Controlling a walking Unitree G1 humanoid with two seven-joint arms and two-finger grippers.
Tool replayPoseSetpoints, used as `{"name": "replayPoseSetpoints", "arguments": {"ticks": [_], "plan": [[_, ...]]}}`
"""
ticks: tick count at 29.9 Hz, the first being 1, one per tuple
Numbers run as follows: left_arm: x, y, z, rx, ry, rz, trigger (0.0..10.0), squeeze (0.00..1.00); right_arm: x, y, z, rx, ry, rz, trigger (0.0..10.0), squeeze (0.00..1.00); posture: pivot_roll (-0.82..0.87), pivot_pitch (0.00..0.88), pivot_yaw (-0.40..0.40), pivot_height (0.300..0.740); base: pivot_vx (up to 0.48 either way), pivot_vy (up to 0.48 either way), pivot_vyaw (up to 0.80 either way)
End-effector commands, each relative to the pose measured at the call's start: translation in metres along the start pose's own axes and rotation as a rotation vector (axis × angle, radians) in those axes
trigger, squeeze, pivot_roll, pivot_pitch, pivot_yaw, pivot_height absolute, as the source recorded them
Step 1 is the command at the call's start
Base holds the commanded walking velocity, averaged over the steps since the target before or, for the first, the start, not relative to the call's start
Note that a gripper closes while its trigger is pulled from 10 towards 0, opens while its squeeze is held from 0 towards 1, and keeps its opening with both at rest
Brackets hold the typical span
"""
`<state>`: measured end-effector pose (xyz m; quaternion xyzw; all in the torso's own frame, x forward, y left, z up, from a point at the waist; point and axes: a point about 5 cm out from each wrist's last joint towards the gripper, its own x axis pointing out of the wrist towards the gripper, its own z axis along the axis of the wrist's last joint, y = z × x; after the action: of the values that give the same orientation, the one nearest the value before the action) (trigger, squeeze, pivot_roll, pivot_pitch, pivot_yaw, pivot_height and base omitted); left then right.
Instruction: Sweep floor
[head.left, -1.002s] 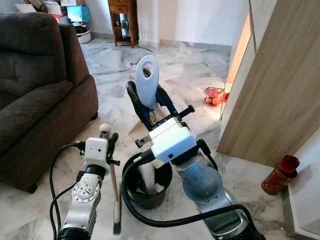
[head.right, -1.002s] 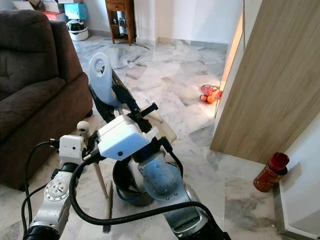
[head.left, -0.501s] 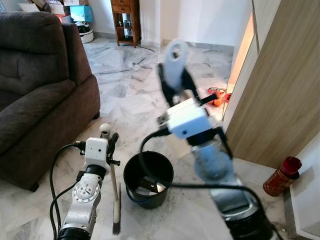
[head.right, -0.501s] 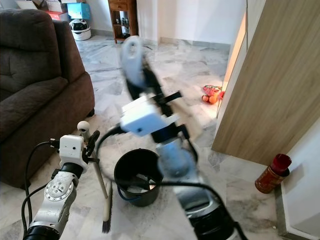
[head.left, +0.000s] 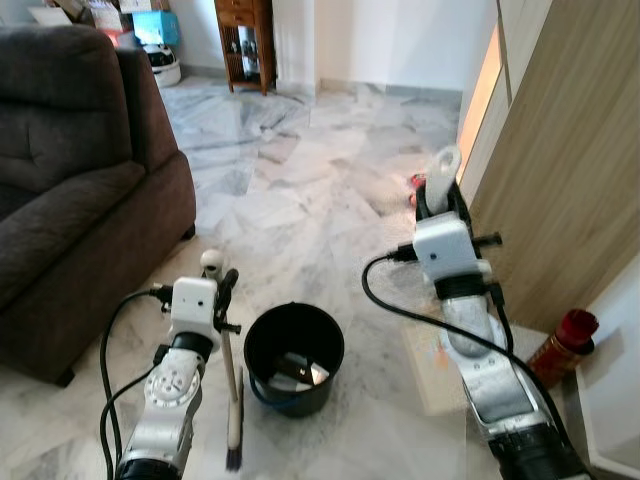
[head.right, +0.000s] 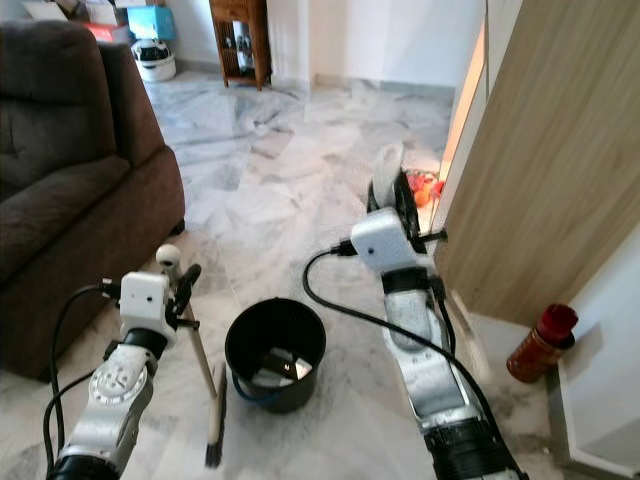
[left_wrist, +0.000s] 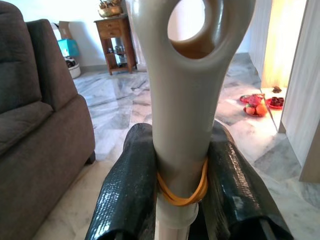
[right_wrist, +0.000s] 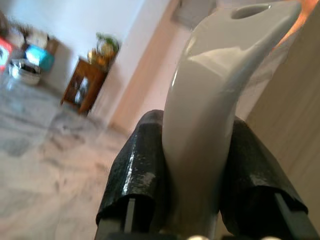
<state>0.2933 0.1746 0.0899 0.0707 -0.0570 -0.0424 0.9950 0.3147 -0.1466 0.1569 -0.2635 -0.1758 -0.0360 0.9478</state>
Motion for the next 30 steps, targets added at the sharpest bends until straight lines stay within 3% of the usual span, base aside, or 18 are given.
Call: {"name": "replayPoseSetpoints", "arguments": {"ticks": [1, 8, 30], "plan": [[0.001, 0.004, 0.009, 0.015, -0.054, -0.001, 10.0, 0.0, 0.001, -0.004, 0.002, 0.036, -0.03, -0.032, 10.0, 0.0, 0.08, 0.0, 0.033, 0.74, 0.0, 0.0, 0.0], [-0.003, 0.003, 0.008, 0.01, -0.051, -0.012, 10.0, 0.0, -0.01, 0.007, -0.035, 0.15, 0.13, -0.032, 10.0, 0.0, 0.08, 0.0, 0.036, 0.74, 0.0, 0.0, 0.0], [-0.005, 0.0, 0.01, -0.014, -0.054, -0.021, 10.0, 0.0, -0.015, 0.015, -0.055, 0.197, 0.177, -0.016, 10.0, 0.0, 0.08, 0.014, 0.033, 0.74, 0.0, 0.0, 0.0]]}}
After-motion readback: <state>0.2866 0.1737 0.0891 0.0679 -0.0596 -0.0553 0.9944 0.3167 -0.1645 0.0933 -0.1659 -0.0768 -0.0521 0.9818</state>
